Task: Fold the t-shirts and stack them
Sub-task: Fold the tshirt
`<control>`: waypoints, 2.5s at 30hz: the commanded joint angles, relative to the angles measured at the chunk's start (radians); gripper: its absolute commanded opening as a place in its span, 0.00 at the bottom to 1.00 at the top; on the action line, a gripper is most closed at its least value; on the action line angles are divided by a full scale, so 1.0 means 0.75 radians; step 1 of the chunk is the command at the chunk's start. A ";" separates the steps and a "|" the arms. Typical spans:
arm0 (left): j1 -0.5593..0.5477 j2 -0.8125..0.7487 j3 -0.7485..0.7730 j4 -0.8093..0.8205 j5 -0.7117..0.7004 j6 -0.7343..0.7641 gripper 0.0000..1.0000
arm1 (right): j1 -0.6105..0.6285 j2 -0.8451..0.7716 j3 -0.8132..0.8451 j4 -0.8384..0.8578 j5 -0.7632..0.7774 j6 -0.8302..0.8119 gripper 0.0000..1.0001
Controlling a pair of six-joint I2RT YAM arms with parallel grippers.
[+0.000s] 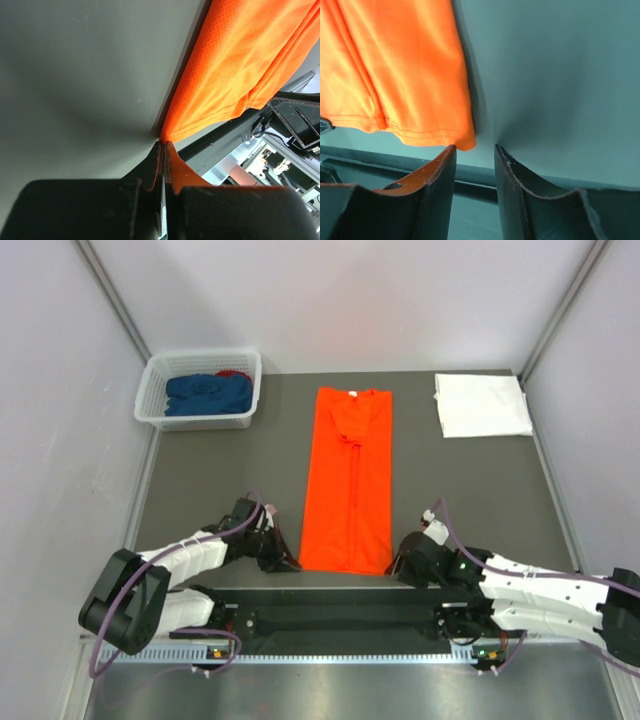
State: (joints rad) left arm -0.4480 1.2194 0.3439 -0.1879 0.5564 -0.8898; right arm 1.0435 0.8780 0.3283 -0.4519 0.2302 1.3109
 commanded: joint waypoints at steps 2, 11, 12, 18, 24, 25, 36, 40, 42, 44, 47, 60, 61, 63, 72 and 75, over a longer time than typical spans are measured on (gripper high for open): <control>-0.008 -0.026 0.036 -0.009 -0.012 -0.008 0.00 | 0.006 0.050 -0.002 0.093 0.043 0.034 0.37; -0.010 -0.047 0.055 -0.011 -0.001 -0.035 0.00 | 0.006 0.069 0.029 0.094 0.045 -0.001 0.00; -0.010 -0.061 0.061 -0.019 -0.003 -0.039 0.00 | 0.006 0.059 0.049 0.079 0.047 -0.007 0.00; -0.010 -0.025 0.177 -0.083 -0.018 -0.031 0.00 | 0.006 0.061 0.143 -0.017 0.084 -0.067 0.00; -0.008 0.122 0.337 -0.109 0.001 -0.008 0.00 | -0.005 0.159 0.292 -0.087 0.157 -0.183 0.00; -0.008 0.137 0.388 -0.140 -0.012 0.008 0.00 | -0.017 0.173 0.311 -0.097 0.165 -0.204 0.00; 0.068 0.438 0.766 -0.302 -0.077 0.123 0.00 | -0.403 0.294 0.489 -0.044 0.031 -0.606 0.00; 0.113 0.536 0.934 -0.324 -0.047 0.141 0.00 | -0.471 0.375 0.579 -0.003 0.016 -0.739 0.00; 0.127 0.585 1.004 -0.361 -0.063 0.153 0.00 | -0.510 0.439 0.644 0.007 0.004 -0.795 0.00; 0.159 0.656 1.102 -0.387 -0.081 0.176 0.00 | -0.542 0.478 0.687 0.011 -0.018 -0.837 0.00; 0.202 0.742 1.196 -0.392 -0.034 0.182 0.00 | -0.622 0.555 0.761 0.042 -0.063 -0.901 0.00; 0.305 1.115 1.623 -0.398 0.105 0.276 0.00 | -0.839 1.026 1.158 0.040 -0.203 -1.134 0.00; 0.309 1.149 1.648 -0.422 0.095 0.280 0.00 | -0.843 1.044 1.170 0.040 -0.201 -1.140 0.00; 0.315 1.170 1.679 -0.414 0.107 0.288 0.00 | -0.847 1.055 1.182 0.048 -0.192 -1.155 0.00; 0.340 1.268 1.793 -0.392 0.121 0.280 0.00 | -0.884 1.173 1.335 0.036 -0.217 -1.204 0.00; 0.350 1.307 1.840 -0.410 0.123 0.284 0.00 | -0.892 1.202 1.383 0.030 -0.217 -1.206 0.00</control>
State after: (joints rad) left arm -0.2024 2.1803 1.6661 -0.4934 0.6315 -0.6964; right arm 0.3931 1.7641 1.2984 -0.4435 0.0685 0.4332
